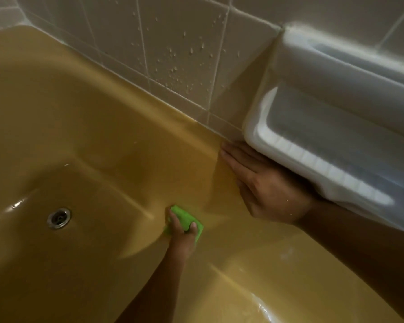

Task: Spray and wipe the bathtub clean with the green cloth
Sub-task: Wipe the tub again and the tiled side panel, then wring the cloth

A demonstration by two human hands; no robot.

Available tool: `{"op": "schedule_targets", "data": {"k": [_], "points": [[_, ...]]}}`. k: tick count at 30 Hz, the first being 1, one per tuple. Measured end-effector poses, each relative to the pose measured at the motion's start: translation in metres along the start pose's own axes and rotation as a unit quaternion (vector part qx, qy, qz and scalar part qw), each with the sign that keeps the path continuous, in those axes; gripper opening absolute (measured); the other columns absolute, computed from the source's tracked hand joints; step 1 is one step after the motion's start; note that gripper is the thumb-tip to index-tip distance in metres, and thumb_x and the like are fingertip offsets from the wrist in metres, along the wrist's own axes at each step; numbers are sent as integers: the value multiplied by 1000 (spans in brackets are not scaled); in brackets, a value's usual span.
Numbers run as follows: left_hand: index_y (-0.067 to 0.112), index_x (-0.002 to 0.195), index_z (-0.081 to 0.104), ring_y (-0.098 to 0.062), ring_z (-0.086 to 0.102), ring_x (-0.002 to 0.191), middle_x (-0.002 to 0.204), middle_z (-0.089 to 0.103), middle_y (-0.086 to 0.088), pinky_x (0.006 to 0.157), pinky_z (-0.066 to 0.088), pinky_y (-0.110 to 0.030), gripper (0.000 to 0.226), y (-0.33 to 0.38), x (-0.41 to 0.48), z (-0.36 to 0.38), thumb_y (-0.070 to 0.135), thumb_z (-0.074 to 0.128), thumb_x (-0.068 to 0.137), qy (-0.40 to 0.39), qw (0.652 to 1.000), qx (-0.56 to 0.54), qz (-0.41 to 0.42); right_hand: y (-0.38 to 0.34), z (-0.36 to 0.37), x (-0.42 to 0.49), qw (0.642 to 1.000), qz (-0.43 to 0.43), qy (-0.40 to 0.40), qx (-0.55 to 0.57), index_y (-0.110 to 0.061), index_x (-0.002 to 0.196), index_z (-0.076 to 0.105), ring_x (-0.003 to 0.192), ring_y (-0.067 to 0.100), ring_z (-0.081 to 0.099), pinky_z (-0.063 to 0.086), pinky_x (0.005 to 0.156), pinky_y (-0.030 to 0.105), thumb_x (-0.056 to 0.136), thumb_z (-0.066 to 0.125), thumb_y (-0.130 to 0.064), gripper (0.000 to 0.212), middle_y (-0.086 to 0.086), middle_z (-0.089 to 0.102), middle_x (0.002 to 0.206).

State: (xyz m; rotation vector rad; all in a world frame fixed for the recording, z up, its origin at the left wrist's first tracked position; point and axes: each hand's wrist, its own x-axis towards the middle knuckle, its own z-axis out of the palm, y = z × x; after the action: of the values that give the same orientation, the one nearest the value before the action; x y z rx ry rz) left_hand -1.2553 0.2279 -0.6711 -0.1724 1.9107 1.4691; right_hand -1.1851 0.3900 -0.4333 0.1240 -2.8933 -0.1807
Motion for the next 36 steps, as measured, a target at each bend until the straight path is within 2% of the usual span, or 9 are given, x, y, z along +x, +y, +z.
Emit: {"op": "schedule_targets", "data": {"k": [2,5,9,13,17,20,24,29,36], "points": [[46,162,-9,-36,49,137,166,31,-12,111,41,-42,89,11,-7,8,25,56,105,22,998,-56,-27,2,0,-1,1000,2,2,19,5,152,43,148,36,37,14,126,32,82,70,-3,76,22,43,159],[59,158,13,-24,64,110,148,54,0,84,53,-40,82,46,-31,19,15,57,104,31,974,-222,-44,1,-2,-9,1000,1,3,30,6,151,45,148,35,35,11,128,29,79,69,0,76,22,43,158],[55,149,42,-22,67,119,139,65,8,76,58,-40,72,103,-85,24,13,70,97,-14,933,-358,25,9,-15,-49,1000,-10,-11,5,7,153,41,152,34,30,19,127,38,83,66,-1,75,23,37,162],[51,149,47,-16,66,124,140,65,10,97,58,-48,70,145,-126,34,12,72,97,-65,917,-363,150,14,-21,-76,1000,-2,-23,6,3,157,34,156,31,25,18,127,38,89,63,-2,74,20,32,165],[63,153,28,-4,49,141,158,47,16,112,43,-28,72,117,-125,50,30,66,101,-28,949,-214,229,14,-19,-75,999,12,-18,23,4,156,37,155,30,25,17,128,35,84,69,1,78,20,34,164],[51,159,19,-4,50,138,158,44,12,109,41,-20,71,73,-110,59,28,60,105,13,972,-139,187,15,-18,-75,1000,-4,-18,-7,7,154,37,154,33,26,17,127,38,82,71,-2,80,24,35,163],[48,160,10,-16,55,135,158,48,0,115,44,-36,73,16,-82,64,34,56,106,17,992,-79,96,15,-19,-74,999,-18,-4,-30,10,151,40,152,34,26,15,127,39,81,73,-3,79,27,39,159],[32,166,12,-32,54,134,156,47,-14,113,43,-35,75,-42,-57,66,33,57,105,24,999,-11,-27,17,-15,-76,1000,-14,8,-18,7,153,40,153,34,29,16,127,38,84,73,-2,77,25,39,160],[47,153,42,-25,68,119,140,66,0,107,51,-57,69,-12,-78,87,20,72,97,34,959,-279,-32,18,-15,-78,1000,-20,15,6,11,148,45,148,34,27,7,128,30,79,76,3,76,27,44,156]]}}
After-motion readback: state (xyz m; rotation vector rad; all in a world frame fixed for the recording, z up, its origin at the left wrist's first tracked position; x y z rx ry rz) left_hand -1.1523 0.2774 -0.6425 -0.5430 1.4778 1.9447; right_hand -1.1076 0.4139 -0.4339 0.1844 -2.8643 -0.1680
